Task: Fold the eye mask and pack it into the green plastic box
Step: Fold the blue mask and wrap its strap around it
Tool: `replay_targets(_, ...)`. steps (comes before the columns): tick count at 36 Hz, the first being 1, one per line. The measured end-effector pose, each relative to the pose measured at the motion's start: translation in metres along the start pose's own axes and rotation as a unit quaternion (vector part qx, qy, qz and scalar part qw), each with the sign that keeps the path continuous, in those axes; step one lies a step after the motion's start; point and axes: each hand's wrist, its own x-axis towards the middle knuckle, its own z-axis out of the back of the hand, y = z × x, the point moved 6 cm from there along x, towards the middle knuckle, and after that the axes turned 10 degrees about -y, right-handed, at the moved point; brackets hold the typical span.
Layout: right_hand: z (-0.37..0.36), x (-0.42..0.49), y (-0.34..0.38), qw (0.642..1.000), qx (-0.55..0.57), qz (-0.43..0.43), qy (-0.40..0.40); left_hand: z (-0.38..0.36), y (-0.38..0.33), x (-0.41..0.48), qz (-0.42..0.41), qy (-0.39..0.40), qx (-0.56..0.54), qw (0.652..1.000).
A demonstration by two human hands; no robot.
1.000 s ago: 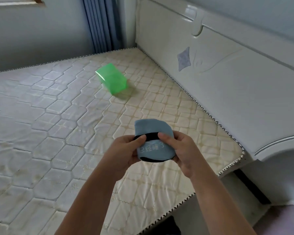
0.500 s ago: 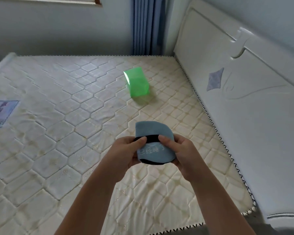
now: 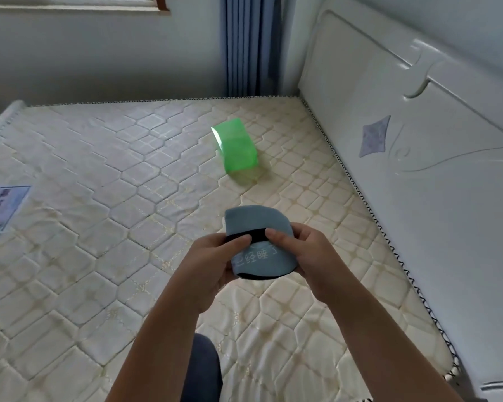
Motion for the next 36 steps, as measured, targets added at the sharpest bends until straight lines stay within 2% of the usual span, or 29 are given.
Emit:
replay_targets(9, -0.025, 0.075, -0.004, 0.999, 0.006, 0.006, -0.054, 0.019, -0.023, 0.094, 0.019, 0.019, 0.054, 0.998)
replay_targets(15, -0.069, 0.147, 0.018, 0.996, 0.024, -0.016, -0.084, 0.041, -0.076, 0.169, 0.021, 0.008, 0.095, 0.995)
replay_targets(26, -0.14, 0.257, 0.077, 0.996, 0.055, 0.006, -0.066, 0.065, -0.18, 0.267, -0.024, 0.006, 0.125, 0.992)
replay_targets(31, -0.159, 0.273, 0.077, 0.998, 0.059, -0.016, -0.035, 0.08, -0.188, 0.279, -0.014, -0.014, 0.115, 0.993)
replay_targets(36, -0.147, 0.294, 0.083, 0.998, 0.048, -0.027, -0.006, 0.069, -0.188, 0.294, -0.004, -0.022, 0.103, 0.994)
